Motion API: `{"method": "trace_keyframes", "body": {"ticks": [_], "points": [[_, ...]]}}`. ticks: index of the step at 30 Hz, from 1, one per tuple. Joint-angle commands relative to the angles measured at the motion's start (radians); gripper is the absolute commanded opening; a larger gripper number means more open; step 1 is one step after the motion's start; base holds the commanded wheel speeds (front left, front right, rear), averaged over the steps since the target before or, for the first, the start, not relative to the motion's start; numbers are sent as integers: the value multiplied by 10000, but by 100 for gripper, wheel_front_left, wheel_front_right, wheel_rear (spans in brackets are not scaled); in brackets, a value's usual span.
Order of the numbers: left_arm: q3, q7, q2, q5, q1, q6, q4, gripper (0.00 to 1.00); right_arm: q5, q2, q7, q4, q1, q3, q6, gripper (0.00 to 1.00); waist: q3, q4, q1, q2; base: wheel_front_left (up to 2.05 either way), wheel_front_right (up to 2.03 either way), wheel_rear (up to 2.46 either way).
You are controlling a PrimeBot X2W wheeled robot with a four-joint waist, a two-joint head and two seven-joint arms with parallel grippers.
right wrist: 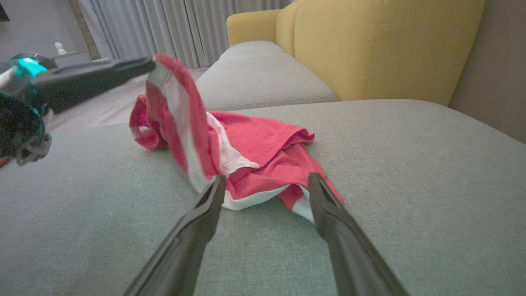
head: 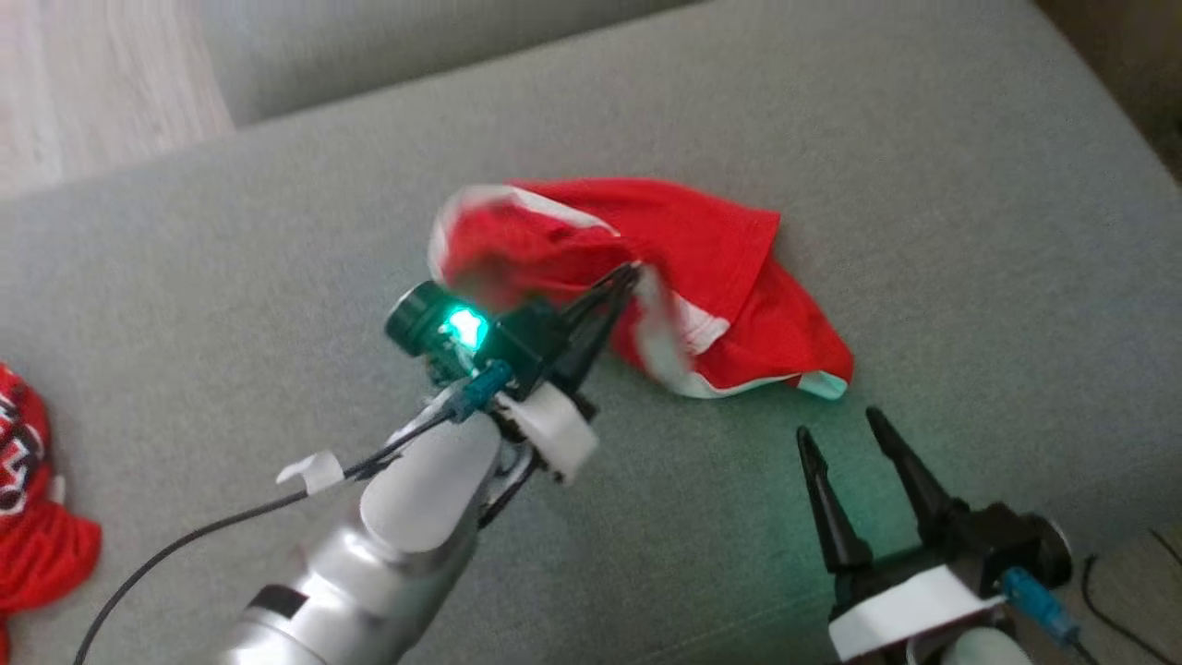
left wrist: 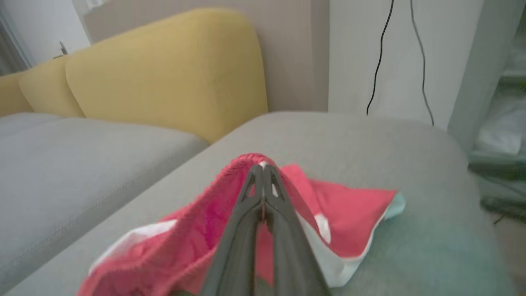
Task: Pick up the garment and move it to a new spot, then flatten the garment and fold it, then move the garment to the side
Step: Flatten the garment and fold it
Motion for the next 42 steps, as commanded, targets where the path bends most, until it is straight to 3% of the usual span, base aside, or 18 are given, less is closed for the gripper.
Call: {"method": "trace_keyframes", "body": {"ticks": [1,5,11,16,26,35,42], "points": [[121,-53,81,-336,-493,-45,-500,0,101,41,-53,-218,36,244,67,100,-525,-51,0,0,0,0,0],[-175,-53,81,-1828,-1521,-54,-1120,0,108,70,-53,-125,572,346,67,100,-1516,-193,0,0,0,0,0],[193,601,240,-2645,-2547,-55,-289,0,82,98,-53,-247,921,182,67,100,-1835,-107,0,0,0,0,0],[-46,1099,852,-2939,-2018,-56,450,0,172,133,-53,-238,1045,-15,67,100,-1718,262,0,0,0,0,0],[-227,692,1873,-3114,-1700,-57,653,0,-392,157,-53,956,-153,-700,67,100,-728,1305,0,0,0,0,0],[-294,512,1879,-3127,-2150,-57,596,0,-1412,-12,-53,2739,-1687,-662,67,100,-236,1882,0,0,0,0,0],[-412,414,1787,-3164,-2374,-57,615,0,-1259,-5,-53,3831,-2350,-337,67,100,-5,2083,0,0,0,0,0]]}}
